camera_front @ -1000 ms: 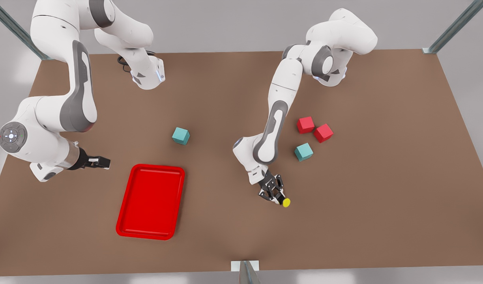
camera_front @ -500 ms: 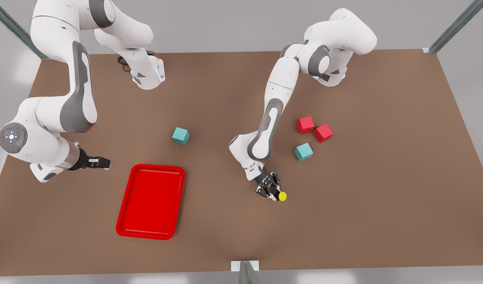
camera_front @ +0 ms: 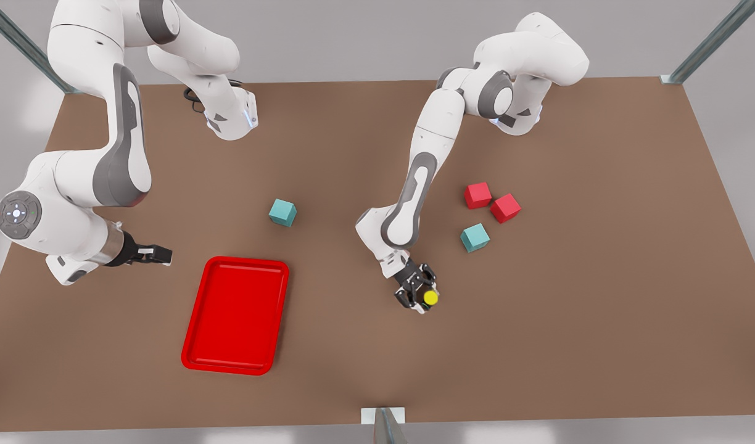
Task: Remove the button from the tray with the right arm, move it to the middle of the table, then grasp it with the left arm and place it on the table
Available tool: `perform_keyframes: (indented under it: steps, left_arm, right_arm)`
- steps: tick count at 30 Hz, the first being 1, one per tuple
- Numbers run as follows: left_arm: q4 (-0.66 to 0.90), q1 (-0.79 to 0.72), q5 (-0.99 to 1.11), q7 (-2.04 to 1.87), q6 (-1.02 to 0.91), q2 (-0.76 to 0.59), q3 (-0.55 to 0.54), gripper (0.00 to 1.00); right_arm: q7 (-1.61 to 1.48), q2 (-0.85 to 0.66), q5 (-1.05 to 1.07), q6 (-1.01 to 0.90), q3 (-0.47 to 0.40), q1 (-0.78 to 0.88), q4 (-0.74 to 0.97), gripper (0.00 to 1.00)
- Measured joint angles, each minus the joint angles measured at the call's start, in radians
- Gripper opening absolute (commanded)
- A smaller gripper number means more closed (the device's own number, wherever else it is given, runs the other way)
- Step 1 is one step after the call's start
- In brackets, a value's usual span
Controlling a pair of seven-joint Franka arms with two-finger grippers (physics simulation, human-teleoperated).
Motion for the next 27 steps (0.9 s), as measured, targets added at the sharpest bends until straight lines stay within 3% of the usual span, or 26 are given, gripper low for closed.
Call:
perform_keyframes:
  steps: [13,19,22,27]
  left_arm:
    - [-0.026,-0.002,0.022,0.017,-0.036,-0.073,0.009,1.0]
    - [-0.087,0.024,0.012,0.08,-0.059,-0.261,0.012,1.0]
    - [-0.087,0.111,-0.084,0.166,-0.065,-0.384,0.0,1.0]
    - [-0.076,0.29,-0.471,0.483,-0.148,-0.59,0.0,1.0]
  right_arm:
    - [0.001,0.006,0.0,0.0,0.0,0.003,0.0,1.0]
    - [0.002,0.006,0.0,0.0,0.0,0.003,0.0,1.0]
    - [0.002,0.004,0.0,-0.002,0.0,0.004,0.001,1.0]
    - [0.001,0.003,0.0,-0.005,0.0,0.004,0.007,1.0]
